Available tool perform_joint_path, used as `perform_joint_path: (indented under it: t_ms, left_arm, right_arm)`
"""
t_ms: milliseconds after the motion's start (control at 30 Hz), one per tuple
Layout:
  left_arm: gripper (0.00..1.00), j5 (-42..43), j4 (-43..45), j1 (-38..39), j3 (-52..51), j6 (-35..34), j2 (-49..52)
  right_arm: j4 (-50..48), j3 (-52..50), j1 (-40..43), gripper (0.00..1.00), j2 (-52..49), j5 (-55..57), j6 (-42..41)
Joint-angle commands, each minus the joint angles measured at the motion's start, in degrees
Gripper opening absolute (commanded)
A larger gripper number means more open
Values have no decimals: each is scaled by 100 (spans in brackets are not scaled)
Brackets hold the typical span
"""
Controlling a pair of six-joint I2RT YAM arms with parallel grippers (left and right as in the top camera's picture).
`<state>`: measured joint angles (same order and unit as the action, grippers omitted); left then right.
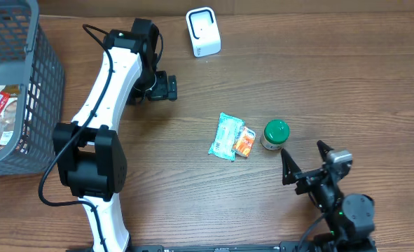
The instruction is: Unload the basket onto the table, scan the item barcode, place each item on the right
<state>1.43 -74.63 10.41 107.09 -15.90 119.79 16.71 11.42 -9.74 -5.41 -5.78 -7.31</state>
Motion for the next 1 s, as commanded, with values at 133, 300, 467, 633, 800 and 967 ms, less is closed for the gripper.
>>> perform_joint_path:
  t_ms: [133,300,467,633,800,967]
  left_arm:
    - [100,-52,11,11,90,70,-195]
    - [100,-52,11,11,90,70,-195]
    - [100,-52,11,11,90,70,-195]
    - [100,-52,11,11,90,70,-195]
    - [100,-52,11,11,90,70,-195]
    - [100,-52,11,11,90,70,-195]
  right_arm:
    - [1882,3377,17,100,-2640,514,-118]
    - [3467,5412,17,100,-4872,481,151]
    - [4216,6461,17,100,-6559,-479,140]
    - [4339,6483,149,12,-7650,640,-741]
    - [4752,6472,476,4,-8725,699,-1248]
    - [4881,6465,590,4,-9420,695,-1244]
